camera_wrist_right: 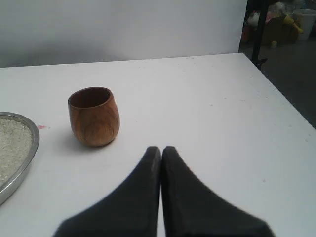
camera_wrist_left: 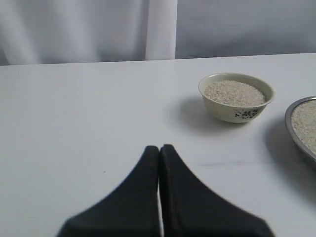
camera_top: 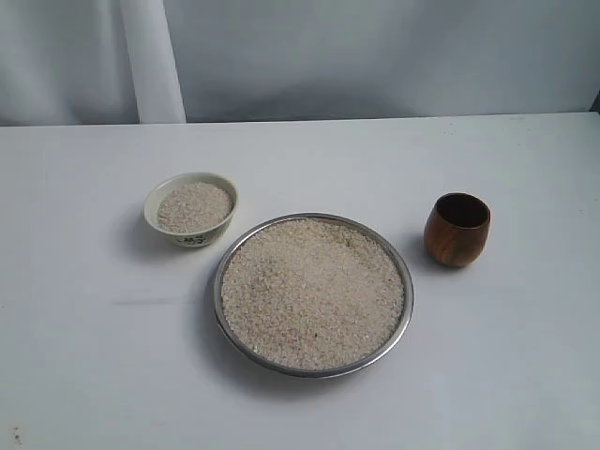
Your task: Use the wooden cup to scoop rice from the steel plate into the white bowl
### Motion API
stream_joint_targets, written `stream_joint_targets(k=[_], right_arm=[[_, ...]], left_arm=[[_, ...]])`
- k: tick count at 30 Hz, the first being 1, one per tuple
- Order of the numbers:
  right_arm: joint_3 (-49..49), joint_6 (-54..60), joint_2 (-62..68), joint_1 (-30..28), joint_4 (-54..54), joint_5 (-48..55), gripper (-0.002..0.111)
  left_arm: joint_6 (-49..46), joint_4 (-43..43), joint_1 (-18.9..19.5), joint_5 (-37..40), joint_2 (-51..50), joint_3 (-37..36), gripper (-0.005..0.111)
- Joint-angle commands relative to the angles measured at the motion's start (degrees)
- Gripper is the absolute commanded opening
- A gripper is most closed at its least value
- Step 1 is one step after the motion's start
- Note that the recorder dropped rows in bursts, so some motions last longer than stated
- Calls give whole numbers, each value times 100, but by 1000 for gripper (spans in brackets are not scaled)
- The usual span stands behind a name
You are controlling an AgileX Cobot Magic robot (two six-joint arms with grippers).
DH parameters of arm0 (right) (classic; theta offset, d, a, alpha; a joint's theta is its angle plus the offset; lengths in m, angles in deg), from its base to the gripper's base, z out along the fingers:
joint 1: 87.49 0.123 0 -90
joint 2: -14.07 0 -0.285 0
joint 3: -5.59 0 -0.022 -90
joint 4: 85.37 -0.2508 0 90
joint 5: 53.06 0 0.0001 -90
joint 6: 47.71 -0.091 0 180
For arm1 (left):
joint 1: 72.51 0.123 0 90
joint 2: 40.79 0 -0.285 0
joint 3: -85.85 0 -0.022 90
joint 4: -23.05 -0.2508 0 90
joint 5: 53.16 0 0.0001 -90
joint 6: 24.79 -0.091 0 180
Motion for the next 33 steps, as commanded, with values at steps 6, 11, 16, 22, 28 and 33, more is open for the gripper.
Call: stream_joint_targets(k=[6, 11, 16, 22, 28, 33], right_arm=[[20, -9, -38, -7, 47, 11, 0], [20, -11, -38, -7, 47, -194, 0], [20, -11, -38, -7, -44, -950, 0], [20, -11, -38, -7, -60, -2626, 0], [20, -11, -38, -7, -60, -4065, 0], [20, -11, -38, -7, -60, -4251, 0]], left_arm=[[2, -2, -35, -21, 14, -9, 0], [2, -2, -35, -21, 14, -9, 0], [15, -2, -35, -21, 14, -9, 0], [15, -2, -35, -21, 14, -9, 0], [1, -2, -35, -21, 14, -9, 0], [1, -2, -35, -21, 14, -9, 0]])
